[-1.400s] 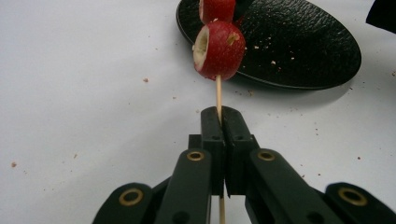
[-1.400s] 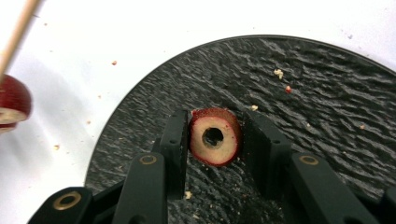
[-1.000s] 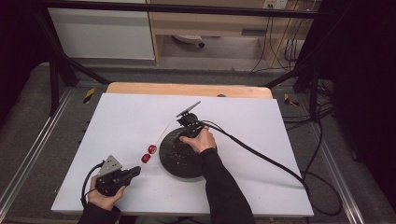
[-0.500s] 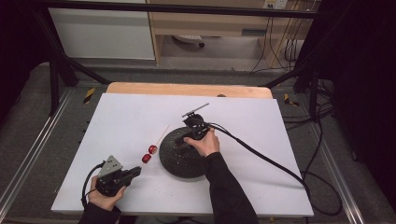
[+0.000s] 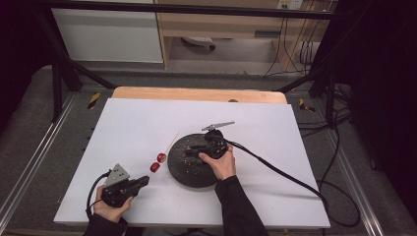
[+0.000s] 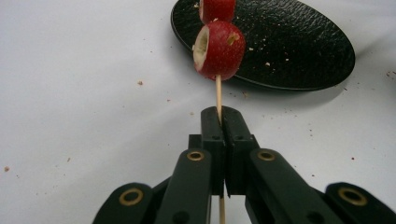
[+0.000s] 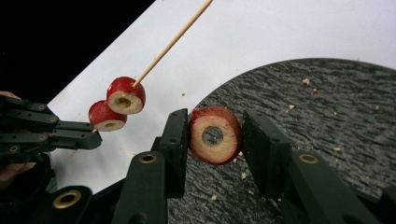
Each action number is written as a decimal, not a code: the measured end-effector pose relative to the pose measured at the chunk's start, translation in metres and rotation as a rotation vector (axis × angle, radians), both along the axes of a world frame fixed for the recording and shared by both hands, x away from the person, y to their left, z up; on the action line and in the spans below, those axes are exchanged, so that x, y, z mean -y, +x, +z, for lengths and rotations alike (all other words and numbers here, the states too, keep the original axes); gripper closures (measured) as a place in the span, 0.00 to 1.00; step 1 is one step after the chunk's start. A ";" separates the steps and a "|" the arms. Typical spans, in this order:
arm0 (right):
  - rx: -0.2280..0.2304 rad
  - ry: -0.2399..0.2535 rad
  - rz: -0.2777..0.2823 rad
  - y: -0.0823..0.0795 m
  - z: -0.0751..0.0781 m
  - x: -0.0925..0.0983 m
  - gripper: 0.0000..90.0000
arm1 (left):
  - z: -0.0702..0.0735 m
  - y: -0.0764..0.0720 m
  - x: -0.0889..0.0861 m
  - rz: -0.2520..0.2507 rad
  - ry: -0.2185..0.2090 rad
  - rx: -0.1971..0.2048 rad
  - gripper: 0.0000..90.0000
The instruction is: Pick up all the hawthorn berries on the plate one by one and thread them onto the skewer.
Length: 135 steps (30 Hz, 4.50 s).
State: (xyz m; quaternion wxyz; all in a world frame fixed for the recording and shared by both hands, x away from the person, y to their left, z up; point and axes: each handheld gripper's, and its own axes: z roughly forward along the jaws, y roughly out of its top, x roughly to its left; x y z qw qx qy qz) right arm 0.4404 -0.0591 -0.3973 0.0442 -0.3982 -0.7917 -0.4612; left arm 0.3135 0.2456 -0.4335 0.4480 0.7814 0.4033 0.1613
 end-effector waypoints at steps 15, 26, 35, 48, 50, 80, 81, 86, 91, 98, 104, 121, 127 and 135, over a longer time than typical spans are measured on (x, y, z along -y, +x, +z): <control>0.069 0.203 -0.080 -0.019 -0.005 0.013 0.70 | 0.001 -0.002 0.003 -0.010 -0.010 0.009 0.98; 0.112 0.374 -0.167 -0.037 -0.018 0.017 0.70 | 0.001 -0.004 0.006 -0.018 -0.011 0.014 0.98; 0.156 0.440 -0.235 -0.043 -0.020 0.017 0.70 | 0.000 -0.006 0.009 -0.030 -0.016 0.013 0.98; 0.227 0.532 -0.351 -0.035 -0.006 0.023 0.70 | 0.001 -0.009 0.013 -0.046 -0.033 0.023 0.98; 0.234 0.545 -0.369 -0.032 -0.005 0.024 0.70 | 0.001 -0.010 0.014 -0.047 -0.041 0.027 0.98; 0.182 0.726 -0.479 -0.017 -0.021 0.015 0.70 | 0.000 -0.013 0.024 -0.062 -0.061 0.039 0.98; 0.181 0.729 -0.478 -0.017 -0.022 0.015 0.70 | 0.000 -0.014 0.024 -0.062 -0.061 0.039 0.98; 0.175 0.736 -0.475 -0.017 -0.023 0.014 0.70 | 0.000 -0.013 0.024 -0.061 -0.062 0.039 0.98; 0.172 0.742 -0.469 -0.018 -0.023 0.013 0.70 | 0.000 -0.013 0.025 -0.062 -0.063 0.037 0.98; 0.166 0.739 -0.457 -0.019 -0.024 0.007 0.70 | 0.000 -0.014 0.025 -0.055 -0.072 0.041 0.98; 0.156 0.740 -0.452 -0.020 -0.027 0.003 0.70 | 0.000 -0.013 0.025 -0.039 -0.084 0.038 0.98; 0.149 0.722 -0.426 -0.031 -0.036 -0.007 0.70 | -0.002 -0.012 0.031 -0.006 -0.118 0.018 0.98; 0.140 0.714 -0.413 -0.035 -0.038 -0.009 0.70 | -0.002 -0.011 0.034 -0.005 -0.126 0.016 0.98; 0.135 0.682 -0.382 -0.041 -0.043 -0.011 0.70 | -0.004 -0.008 0.037 -0.006 -0.128 0.009 0.98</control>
